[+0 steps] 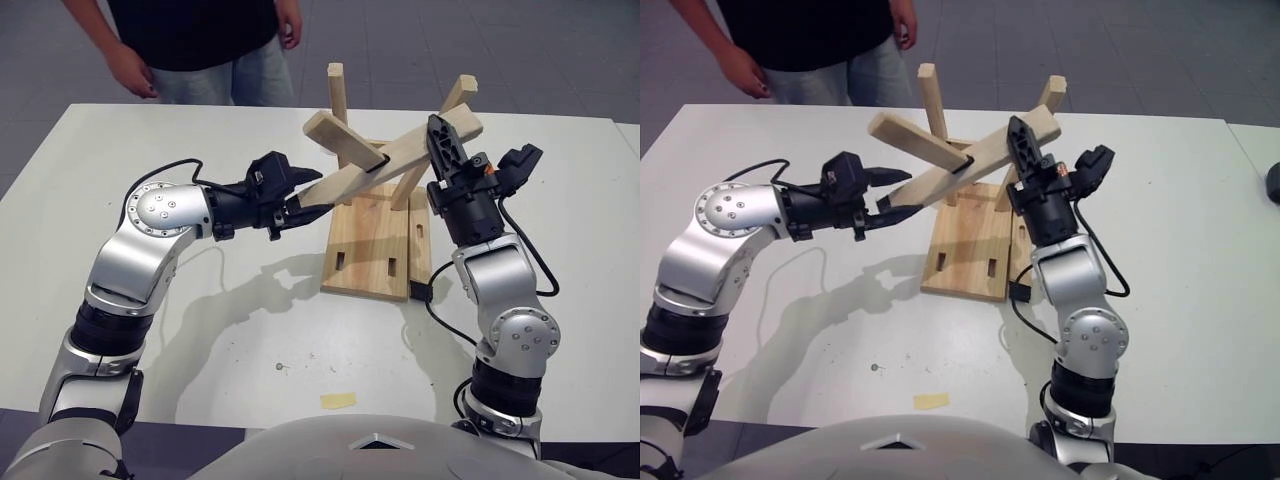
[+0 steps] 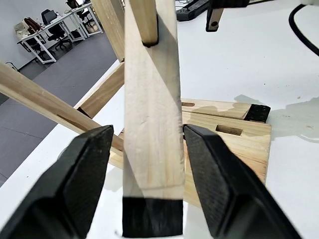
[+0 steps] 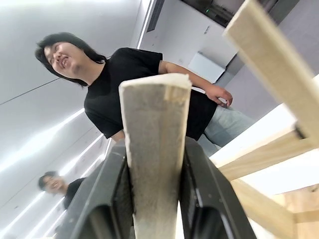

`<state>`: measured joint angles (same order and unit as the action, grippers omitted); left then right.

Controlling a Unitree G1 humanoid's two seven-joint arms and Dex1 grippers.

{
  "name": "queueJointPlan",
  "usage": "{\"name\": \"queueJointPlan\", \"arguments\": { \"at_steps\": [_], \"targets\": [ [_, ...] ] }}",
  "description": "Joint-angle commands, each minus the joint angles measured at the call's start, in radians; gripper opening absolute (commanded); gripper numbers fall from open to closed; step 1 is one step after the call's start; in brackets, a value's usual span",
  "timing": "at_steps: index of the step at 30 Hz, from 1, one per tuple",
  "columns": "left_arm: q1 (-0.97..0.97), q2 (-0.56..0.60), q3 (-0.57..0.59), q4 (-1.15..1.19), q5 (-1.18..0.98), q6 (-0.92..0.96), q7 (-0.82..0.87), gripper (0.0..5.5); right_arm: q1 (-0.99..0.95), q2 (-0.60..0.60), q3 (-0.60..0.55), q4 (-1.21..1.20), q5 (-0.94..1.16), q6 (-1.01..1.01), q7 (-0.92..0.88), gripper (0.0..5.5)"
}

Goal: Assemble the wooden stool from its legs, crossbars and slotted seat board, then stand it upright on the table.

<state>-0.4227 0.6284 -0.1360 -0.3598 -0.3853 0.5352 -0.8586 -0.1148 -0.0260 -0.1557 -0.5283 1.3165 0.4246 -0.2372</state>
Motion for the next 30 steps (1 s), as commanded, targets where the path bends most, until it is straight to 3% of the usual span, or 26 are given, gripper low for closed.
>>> {"name": "queueJointPlan", "arguments": {
  "at_steps": [1,7,13,21,30],
  "targets": [
    [0.007,0.004,0.133,-0.033,-0.137,0.114,0.017,3.38,0.006,-0.029,-0.069,-0.013,-0.006,-0.03,-0.027,1.0],
    [0.099,-0.04,0.348,-0.041,-0.2,0.205,0.238,4.38,0.155,-0.117,-0.142,-0.091,0.065,0.012,-0.067,1.0],
    [0.191,-0.111,0.453,-0.079,-0.153,0.252,0.489,5.4,0.225,-0.248,-0.241,-0.125,0.198,0.036,-0.184,1.0],
    [0.341,-0.21,0.416,-0.206,-0.15,0.241,0.593,5.4,0.3,-0.384,-0.256,-0.109,0.281,0.099,-0.204,1.0],
    [0.398,-0.227,0.359,-0.232,-0.098,0.223,0.629,5.4,0.301,-0.432,-0.174,-0.091,-0.028,0.113,-0.223,1.01]
  ]
}}
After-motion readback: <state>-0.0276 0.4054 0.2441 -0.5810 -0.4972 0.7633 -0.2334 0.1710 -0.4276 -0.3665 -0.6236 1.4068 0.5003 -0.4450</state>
